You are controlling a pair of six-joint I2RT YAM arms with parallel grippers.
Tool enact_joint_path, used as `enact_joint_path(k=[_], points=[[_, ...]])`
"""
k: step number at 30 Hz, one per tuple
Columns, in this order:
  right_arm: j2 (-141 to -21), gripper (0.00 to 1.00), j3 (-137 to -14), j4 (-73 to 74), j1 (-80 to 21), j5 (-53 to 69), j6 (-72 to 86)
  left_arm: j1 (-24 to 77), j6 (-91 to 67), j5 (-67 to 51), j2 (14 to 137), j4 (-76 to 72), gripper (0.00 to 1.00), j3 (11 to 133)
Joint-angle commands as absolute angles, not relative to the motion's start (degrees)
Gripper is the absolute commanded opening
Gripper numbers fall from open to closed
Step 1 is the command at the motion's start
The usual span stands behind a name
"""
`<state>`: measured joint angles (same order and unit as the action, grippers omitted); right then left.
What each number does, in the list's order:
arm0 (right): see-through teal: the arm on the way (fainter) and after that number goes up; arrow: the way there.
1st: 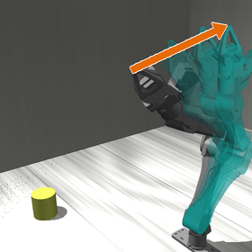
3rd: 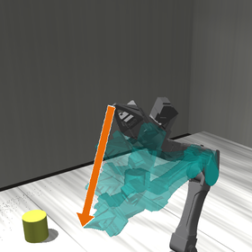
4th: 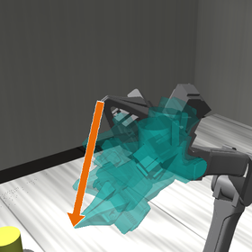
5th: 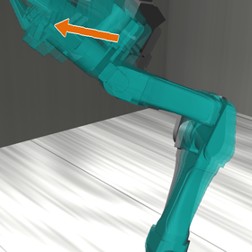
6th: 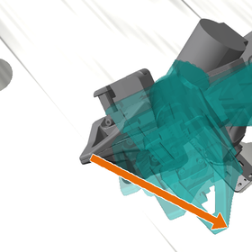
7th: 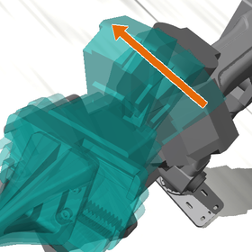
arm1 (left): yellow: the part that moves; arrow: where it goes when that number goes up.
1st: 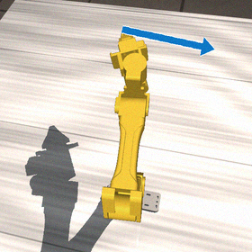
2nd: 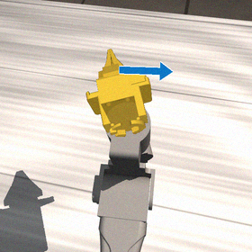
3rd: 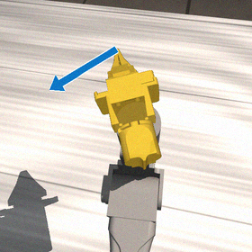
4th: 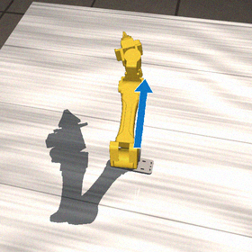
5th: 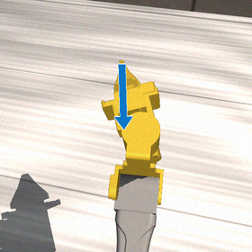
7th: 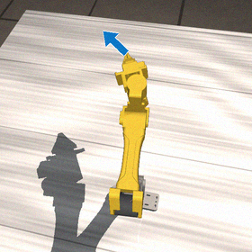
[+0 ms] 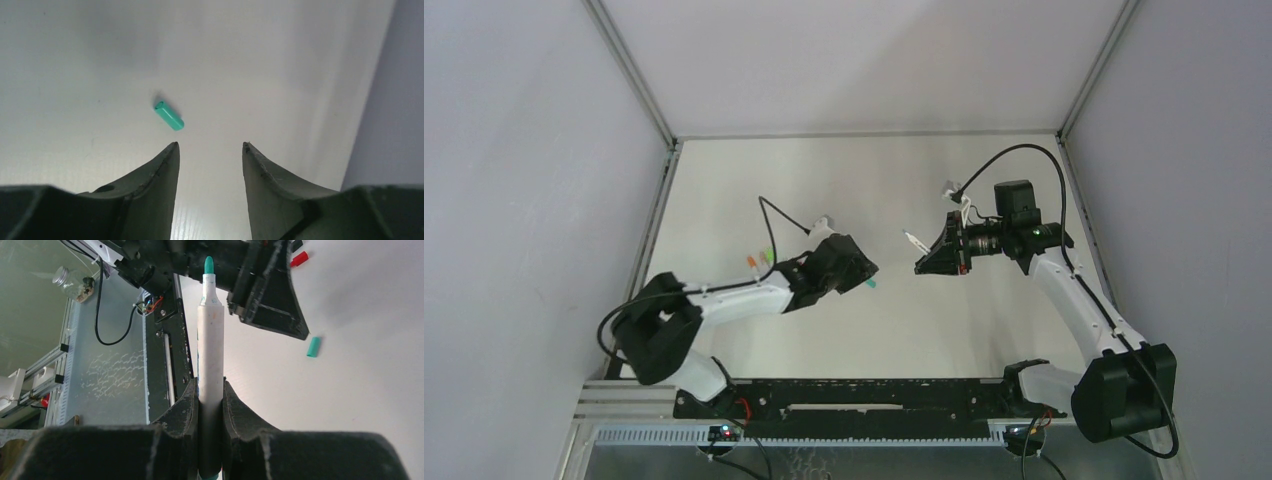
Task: Insert the pens into the pen caps
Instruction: Insert the pen cap onto the pen.
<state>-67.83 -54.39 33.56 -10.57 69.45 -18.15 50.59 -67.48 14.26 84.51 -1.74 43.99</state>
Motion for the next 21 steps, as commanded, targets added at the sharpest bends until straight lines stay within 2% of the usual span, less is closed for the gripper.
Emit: enact_joint_path(k=[1, 16, 21], points=[[-67.9, 0.0, -56.2, 33.3, -10.2, 69.8, -19.2, 50.4, -77.2, 15.1, 90.7, 16.9, 0.53, 54.7], [-66.6, 0.0, -56.2, 32.7, -9.7, 70.3, -18.1, 50.4, -81.2, 14.8, 104.9, 34.2, 0.54, 72.2], [-66.1, 0.0, -56.2, 32.6, -9.4, 70.7, -17.8, 50.4, -81.4, 15.2, 106.8, 36.3, 0.48, 73.8]])
